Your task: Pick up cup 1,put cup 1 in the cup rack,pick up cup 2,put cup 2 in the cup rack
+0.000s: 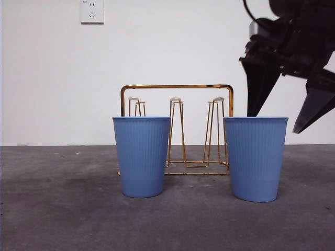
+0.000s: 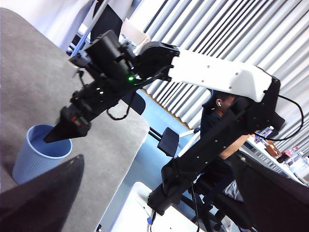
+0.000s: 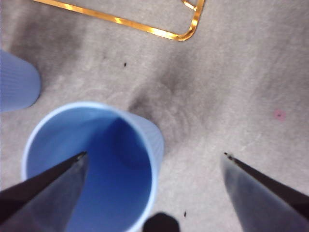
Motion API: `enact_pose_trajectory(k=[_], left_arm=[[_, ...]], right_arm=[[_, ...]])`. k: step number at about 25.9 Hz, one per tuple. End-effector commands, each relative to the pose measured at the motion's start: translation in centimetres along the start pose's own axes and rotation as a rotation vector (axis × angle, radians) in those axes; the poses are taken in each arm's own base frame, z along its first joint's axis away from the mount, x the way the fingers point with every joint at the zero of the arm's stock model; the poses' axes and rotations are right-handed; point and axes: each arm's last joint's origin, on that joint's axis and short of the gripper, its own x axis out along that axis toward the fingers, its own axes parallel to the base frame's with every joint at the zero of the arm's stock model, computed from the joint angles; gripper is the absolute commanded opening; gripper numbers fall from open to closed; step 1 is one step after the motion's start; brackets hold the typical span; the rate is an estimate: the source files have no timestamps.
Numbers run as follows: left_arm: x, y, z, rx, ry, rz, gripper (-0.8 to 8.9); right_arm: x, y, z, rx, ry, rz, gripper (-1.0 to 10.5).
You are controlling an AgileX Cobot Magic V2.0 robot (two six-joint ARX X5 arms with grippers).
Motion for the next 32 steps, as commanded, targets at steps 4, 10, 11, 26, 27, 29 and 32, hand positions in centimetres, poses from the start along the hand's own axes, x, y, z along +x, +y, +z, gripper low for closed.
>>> enact_pose_trajectory(k=[4,10,11,26,27,29,32], left_arm=[[0.4,-0.1,0.5,0.015,-0.004,-0.031,6.59],[0.7,-0.4,1.1,0.020,-0.026,-0.062,6.60],[0.7,-0.4,1.2,0.020,-0.028,-0.067,6.59],[1.7,-2.0,3.0,0.041,-0.190,-0.102,6.60],[1.8,-2.2,3.3,0.049,-0.212,-0.116,6.59],[2.0,-2.5,3.8,0.060,-0.254,-0.148,6.59],[2.5,-3.0,4.5,0.072,-0.315,-0.209,6.60]], right_arm=[[1.9,-0.2,0.2,0.024,0.053,-0.005,2.9],[2.9,-0.4,0.4,0.026,0.070,-0.003,1.0],[2.9,-0.4,0.4,0.024,0.066,-0.001,0.5],[-4.7,1.0,0.1,-0.053,-0.186,0.020,-0.1],[-6.3,1.3,0.0,-0.062,-0.240,0.034,-0.1],[-9.7,2.0,-0.3,-0.079,-0.360,0.077,-0.1],[-15.4,3.2,-1.2,-0.108,-0.582,0.154,-0.1]])
